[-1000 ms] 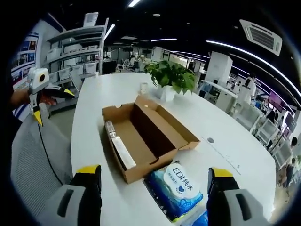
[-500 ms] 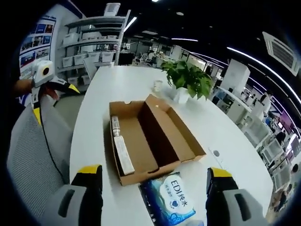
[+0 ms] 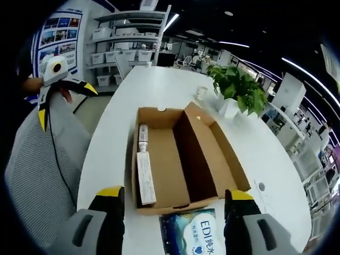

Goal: Operate the shoe box by opening the lid, removing the specified soft item, and placing it in the target area until the item is outside and the box remains undamaged.

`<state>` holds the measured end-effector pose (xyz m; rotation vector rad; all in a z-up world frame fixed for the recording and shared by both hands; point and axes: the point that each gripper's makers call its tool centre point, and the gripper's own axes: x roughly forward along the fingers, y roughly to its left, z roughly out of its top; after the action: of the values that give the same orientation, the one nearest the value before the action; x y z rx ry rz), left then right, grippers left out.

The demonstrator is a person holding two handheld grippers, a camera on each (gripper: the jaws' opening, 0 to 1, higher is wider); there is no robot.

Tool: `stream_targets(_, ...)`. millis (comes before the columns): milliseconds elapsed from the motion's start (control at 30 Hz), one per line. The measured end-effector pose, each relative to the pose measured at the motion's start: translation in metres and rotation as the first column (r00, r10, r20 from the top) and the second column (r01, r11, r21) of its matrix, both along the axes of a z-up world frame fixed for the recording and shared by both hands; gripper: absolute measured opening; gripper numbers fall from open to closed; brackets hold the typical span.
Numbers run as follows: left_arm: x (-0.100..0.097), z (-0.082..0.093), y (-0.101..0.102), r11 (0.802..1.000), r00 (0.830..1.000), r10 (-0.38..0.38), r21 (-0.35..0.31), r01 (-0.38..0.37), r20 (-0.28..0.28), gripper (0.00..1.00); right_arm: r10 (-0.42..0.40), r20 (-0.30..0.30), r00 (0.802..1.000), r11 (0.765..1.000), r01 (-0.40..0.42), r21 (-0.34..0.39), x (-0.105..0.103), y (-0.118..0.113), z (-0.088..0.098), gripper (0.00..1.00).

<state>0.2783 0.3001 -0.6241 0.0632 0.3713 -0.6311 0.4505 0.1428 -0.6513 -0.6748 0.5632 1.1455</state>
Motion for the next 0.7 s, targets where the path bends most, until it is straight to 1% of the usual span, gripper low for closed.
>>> stream_targets(67,0.000,-0.001,0.000,1.000,1.000,0.003,0.004,-0.003,0.001,0.98,0.014,-0.020,1.000,1.000,-0.014,-0.006,0.000,0.004,-0.006,0.75)
stream_targets(200,0.001,-0.001,0.001,1.000,1.000,0.015,-0.001,-0.015,0.008,0.98,0.050,-0.036,0.998,0.998,-0.051,-0.032,0.001,0.011,-0.017,0.75)
stream_targets(333,0.002,0.001,0.000,1.000,1.000,0.018,-0.017,-0.017,0.018,0.99,0.063,-0.052,0.997,0.996,-0.066,-0.052,0.004,0.013,-0.027,0.74)
stream_targets(500,0.004,0.001,-0.001,0.999,0.999,0.025,-0.028,-0.025,0.024,0.99,0.093,-0.083,0.992,0.992,-0.099,-0.080,0.002,0.016,-0.043,0.74)
stream_targets(600,0.006,-0.001,0.002,0.999,0.999,0.041,-0.036,-0.040,0.018,0.99,0.097,-0.089,0.991,0.991,-0.105,-0.088,0.003,0.017,-0.047,0.74)
stream_targets(700,0.009,-0.003,0.005,0.998,0.998,0.058,-0.040,-0.057,0.018,0.99,0.099,-0.104,0.990,0.991,-0.108,-0.081,0.003,0.020,-0.050,0.74)
